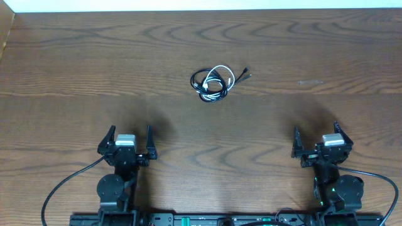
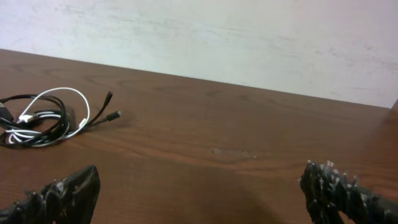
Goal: Untangle cables
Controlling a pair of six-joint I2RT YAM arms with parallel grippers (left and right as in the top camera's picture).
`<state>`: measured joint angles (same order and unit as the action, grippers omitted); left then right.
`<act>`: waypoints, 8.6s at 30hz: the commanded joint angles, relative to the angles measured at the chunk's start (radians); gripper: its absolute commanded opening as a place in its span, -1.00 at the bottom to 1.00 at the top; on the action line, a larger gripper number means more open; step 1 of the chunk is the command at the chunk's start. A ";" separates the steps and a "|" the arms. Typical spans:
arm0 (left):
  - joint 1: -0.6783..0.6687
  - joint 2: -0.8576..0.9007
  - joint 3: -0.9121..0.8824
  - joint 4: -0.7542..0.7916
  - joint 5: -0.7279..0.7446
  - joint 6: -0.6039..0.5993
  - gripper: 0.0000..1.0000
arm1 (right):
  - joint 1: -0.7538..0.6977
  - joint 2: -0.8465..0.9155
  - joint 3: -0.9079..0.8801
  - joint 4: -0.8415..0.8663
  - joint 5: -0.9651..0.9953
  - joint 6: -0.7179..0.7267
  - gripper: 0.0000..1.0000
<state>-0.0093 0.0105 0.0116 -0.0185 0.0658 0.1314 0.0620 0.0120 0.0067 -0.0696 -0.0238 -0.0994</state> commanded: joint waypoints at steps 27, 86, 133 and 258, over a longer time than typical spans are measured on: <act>0.004 0.483 0.340 -0.069 0.063 -0.223 0.96 | -0.003 0.185 0.211 -0.186 0.043 0.062 0.99; -0.001 1.292 1.299 -0.756 0.180 -0.400 0.95 | -0.002 1.003 0.961 -0.735 -0.058 0.076 0.99; -0.278 2.007 1.413 -0.409 0.109 -0.649 0.32 | -0.002 1.003 0.961 -0.735 -0.058 0.076 0.99; -0.671 1.930 1.339 -0.606 0.323 -0.457 0.19 | 0.150 1.367 0.960 -0.526 -0.252 0.503 -0.98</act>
<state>-0.6765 1.9034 1.3636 -0.6277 0.4122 -0.3210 0.2070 1.3808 0.9562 -0.5941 -0.2764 0.3912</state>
